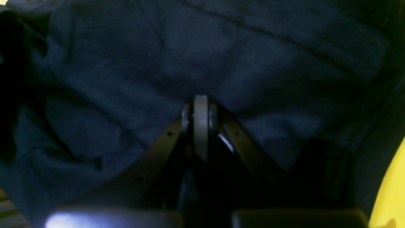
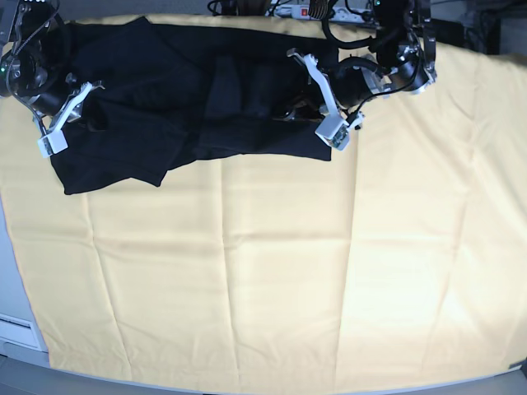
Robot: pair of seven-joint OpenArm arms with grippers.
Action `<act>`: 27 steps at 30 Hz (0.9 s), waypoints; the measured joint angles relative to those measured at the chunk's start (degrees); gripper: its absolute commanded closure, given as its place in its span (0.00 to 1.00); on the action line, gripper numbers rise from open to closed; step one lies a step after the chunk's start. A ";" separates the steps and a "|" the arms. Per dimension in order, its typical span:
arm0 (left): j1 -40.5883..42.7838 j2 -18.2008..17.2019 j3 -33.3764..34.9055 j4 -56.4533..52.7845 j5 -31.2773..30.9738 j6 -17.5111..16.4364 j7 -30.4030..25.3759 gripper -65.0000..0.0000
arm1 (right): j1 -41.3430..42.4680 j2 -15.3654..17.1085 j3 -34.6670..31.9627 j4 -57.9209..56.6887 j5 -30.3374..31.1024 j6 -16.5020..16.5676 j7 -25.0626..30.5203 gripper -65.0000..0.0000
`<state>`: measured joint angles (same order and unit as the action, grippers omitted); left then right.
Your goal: Fold the T-shirt properly
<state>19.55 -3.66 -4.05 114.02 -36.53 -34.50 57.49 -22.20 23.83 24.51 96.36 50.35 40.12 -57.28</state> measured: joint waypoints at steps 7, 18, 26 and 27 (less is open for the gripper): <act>0.13 -0.33 5.86 0.00 15.61 8.41 -3.37 1.00 | 0.28 0.61 0.00 -0.07 3.28 -0.17 -0.74 1.00; 0.28 -0.31 5.92 -1.57 16.87 11.41 -5.99 1.00 | 7.13 1.73 8.24 -0.37 15.63 -0.22 -6.91 0.69; 0.44 -0.31 5.92 -1.57 16.41 11.43 -6.12 1.00 | 5.97 1.81 16.09 -5.09 9.73 -3.19 -6.62 0.48; 0.44 -0.33 5.92 -1.57 16.41 11.43 -6.12 1.00 | 5.88 1.68 16.09 -7.19 9.68 -3.19 -6.73 0.46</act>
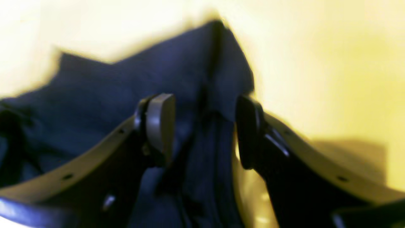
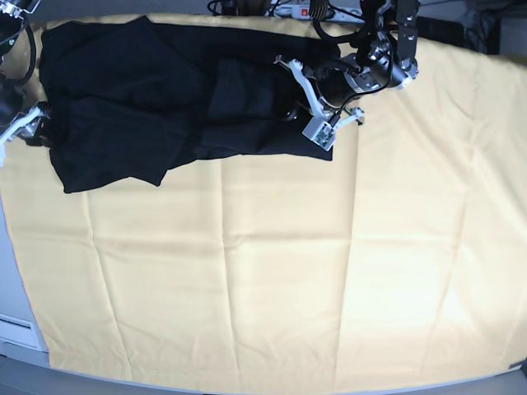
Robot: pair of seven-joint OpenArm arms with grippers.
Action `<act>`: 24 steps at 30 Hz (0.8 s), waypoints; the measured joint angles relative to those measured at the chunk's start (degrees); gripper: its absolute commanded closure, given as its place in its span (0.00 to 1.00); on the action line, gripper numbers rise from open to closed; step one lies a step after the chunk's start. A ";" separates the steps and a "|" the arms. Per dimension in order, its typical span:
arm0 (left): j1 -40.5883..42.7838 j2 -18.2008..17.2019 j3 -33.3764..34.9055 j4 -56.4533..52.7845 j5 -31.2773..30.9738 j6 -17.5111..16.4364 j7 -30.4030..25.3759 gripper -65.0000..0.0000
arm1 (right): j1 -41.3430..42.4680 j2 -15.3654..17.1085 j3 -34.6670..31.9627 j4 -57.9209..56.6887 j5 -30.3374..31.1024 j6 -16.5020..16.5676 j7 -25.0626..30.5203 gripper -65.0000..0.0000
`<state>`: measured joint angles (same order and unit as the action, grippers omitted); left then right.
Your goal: Fold the T-shirt properly
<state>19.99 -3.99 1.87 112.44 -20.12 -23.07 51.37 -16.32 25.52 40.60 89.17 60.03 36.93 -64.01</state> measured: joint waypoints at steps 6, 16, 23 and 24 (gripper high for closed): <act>0.20 0.00 0.00 0.00 0.00 0.00 -0.04 1.00 | 0.33 2.03 -0.07 -10.71 9.31 2.78 -3.13 0.47; 0.33 0.02 0.00 0.00 0.02 0.00 -0.04 1.00 | -2.47 5.57 0.00 -14.95 23.63 2.82 -15.85 0.47; 0.33 0.02 0.00 0.00 -0.02 0.02 -0.24 1.00 | -5.53 5.55 0.00 -14.93 25.18 3.15 -15.30 0.47; 0.33 0.02 0.00 0.00 -0.33 0.02 -0.22 1.00 | -5.62 5.46 0.00 -14.93 25.31 3.19 -15.30 0.47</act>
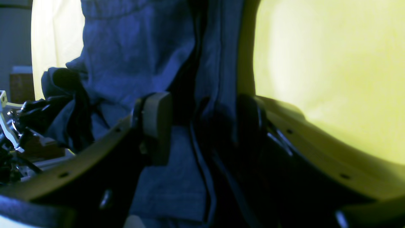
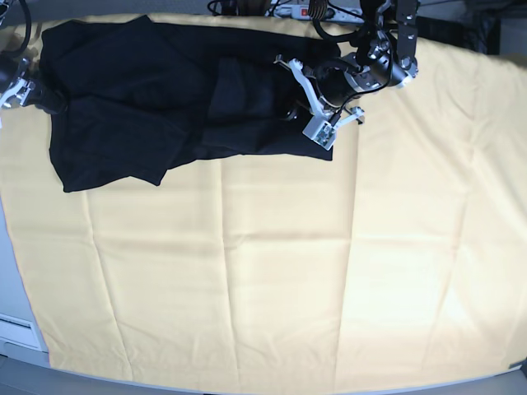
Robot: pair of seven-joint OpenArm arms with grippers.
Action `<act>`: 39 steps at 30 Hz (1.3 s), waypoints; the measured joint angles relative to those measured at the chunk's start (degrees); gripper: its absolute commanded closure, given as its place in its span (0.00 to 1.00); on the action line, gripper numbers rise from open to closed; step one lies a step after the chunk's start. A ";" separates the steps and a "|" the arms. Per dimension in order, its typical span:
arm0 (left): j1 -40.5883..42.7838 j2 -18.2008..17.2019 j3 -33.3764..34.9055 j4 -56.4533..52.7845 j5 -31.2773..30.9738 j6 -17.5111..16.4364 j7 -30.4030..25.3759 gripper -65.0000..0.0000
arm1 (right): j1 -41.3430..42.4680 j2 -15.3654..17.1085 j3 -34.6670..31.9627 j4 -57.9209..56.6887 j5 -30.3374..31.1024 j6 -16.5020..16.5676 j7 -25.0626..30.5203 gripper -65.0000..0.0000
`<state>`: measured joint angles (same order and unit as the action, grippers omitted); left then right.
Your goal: Fold the T-shirt properly
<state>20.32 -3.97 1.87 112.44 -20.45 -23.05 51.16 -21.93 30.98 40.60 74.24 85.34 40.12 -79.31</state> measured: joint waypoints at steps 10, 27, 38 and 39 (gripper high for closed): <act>0.02 0.00 0.00 0.00 -0.72 0.13 0.00 1.00 | 0.00 -0.42 0.00 2.03 -0.94 -0.04 -0.50 0.47; 0.02 0.00 0.00 -0.02 -0.74 0.13 0.00 1.00 | 0.00 -1.11 -7.52 8.87 -1.99 -0.28 -0.55 0.47; 0.00 0.00 0.00 -0.02 -0.72 0.13 0.00 1.00 | -0.44 -1.36 -7.63 17.55 -1.97 -0.22 -1.14 0.47; 0.02 0.00 0.00 -0.02 -0.72 0.13 0.00 1.00 | -0.46 -1.36 -7.63 17.66 -1.97 -0.22 -1.14 0.47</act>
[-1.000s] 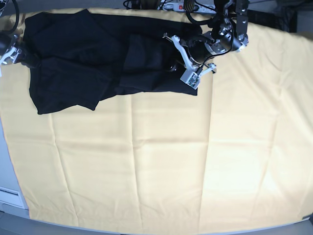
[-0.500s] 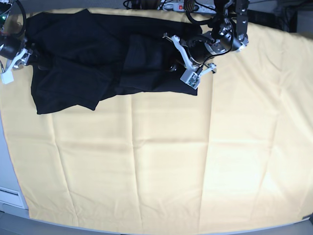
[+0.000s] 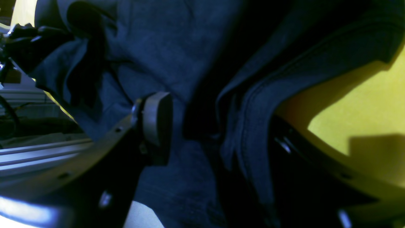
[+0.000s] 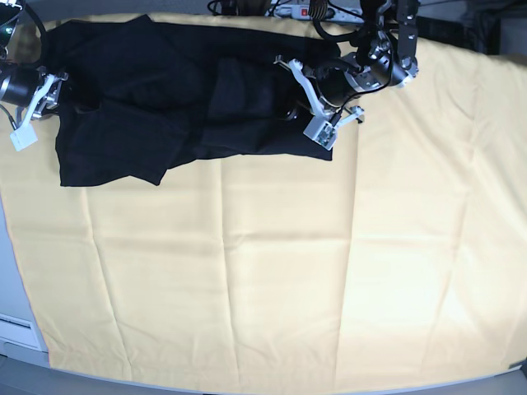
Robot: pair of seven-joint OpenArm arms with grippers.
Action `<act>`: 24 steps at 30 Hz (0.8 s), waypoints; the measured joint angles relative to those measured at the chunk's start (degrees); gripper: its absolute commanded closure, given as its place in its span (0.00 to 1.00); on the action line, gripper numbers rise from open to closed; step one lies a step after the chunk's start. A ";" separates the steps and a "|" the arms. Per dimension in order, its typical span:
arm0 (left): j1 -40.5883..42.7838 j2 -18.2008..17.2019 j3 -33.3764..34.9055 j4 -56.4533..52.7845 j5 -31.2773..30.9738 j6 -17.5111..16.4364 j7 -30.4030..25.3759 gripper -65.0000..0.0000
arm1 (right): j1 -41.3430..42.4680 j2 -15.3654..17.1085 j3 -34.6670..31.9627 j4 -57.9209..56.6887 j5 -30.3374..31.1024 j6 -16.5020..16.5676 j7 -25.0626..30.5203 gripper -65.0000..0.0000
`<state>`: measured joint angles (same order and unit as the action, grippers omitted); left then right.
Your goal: Fold the T-shirt properly
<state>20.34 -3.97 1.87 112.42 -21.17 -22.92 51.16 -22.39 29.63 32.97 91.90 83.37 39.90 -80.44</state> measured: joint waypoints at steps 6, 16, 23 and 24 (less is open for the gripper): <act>0.00 0.00 0.00 0.00 0.00 0.00 0.00 1.00 | 0.00 0.55 0.00 0.04 0.00 0.00 -0.11 0.47; 0.00 0.00 0.00 0.00 -0.04 0.00 0.00 1.00 | -0.15 -3.96 -0.42 0.09 0.00 0.00 -0.15 0.47; 0.00 0.00 0.00 0.00 -0.07 0.00 0.00 1.00 | -0.11 -3.91 -0.42 0.09 0.00 -0.02 -0.17 0.97; 0.00 0.00 0.00 0.00 -0.28 0.00 0.02 1.00 | -0.13 -3.72 -0.42 0.09 0.00 -0.02 -0.20 1.00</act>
<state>20.34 -3.97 1.87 112.42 -21.45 -22.92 51.18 -22.52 25.91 32.56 91.98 83.37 39.88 -80.64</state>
